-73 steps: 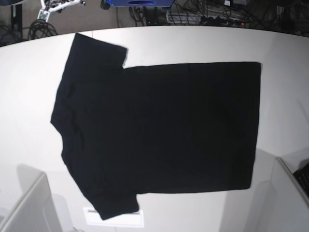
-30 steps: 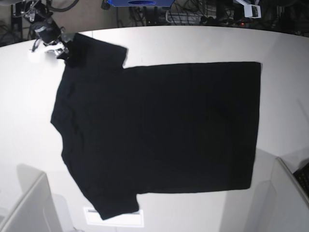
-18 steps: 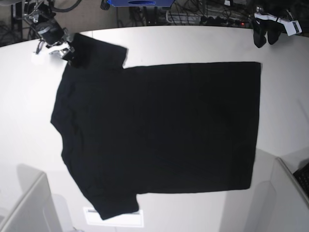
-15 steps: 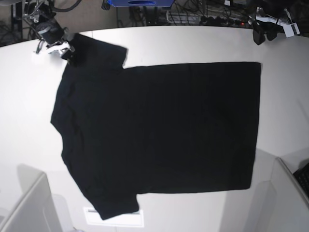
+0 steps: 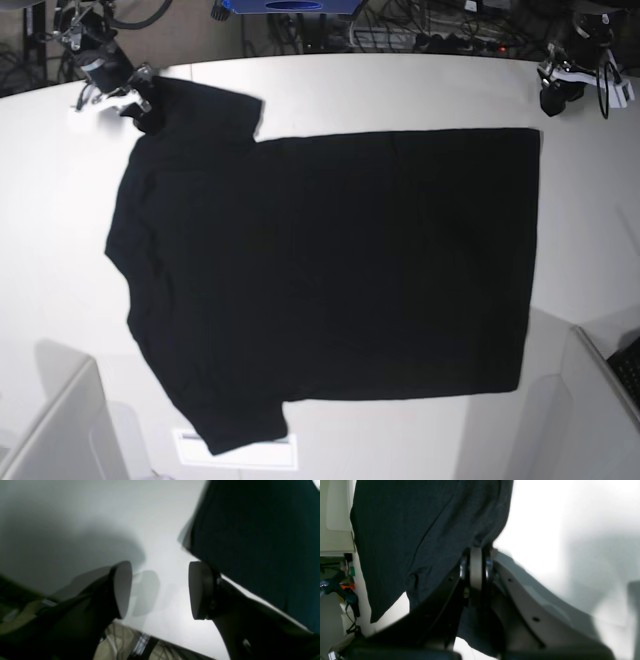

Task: Fold the T-shirt properly
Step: 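Lower the left gripper and pinch the opposite shoulder corner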

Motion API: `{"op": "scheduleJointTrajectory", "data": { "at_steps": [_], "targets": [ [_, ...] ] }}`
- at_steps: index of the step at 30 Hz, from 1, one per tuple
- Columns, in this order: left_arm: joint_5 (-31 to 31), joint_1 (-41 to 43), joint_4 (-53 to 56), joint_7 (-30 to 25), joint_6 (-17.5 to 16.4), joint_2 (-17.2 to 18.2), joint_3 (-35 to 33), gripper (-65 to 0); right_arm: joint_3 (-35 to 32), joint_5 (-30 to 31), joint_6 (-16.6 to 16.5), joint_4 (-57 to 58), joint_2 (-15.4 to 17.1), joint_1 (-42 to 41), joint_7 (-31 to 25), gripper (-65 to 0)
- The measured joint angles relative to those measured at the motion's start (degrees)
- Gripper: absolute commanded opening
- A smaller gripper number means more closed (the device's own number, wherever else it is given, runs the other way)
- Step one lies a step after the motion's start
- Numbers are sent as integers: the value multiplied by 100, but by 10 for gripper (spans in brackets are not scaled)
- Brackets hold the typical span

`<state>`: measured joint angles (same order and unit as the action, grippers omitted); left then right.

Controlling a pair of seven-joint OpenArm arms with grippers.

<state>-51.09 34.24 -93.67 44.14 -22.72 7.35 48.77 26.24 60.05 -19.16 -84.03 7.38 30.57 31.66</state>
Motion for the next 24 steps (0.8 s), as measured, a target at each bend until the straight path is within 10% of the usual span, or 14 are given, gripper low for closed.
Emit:
{"op": "scheduleJointTrajectory", "data": {
  "at_steps": [11,24],
  "targets": [
    [1198,-1198,79,647,302,-249,-22,-313,0,-2,0,0,2,-2,2,-650],
    [1005,-1405,396,343,278,-254,-573,-316,0,-2,0,0,2,-4,7,-650]
  ]
}}
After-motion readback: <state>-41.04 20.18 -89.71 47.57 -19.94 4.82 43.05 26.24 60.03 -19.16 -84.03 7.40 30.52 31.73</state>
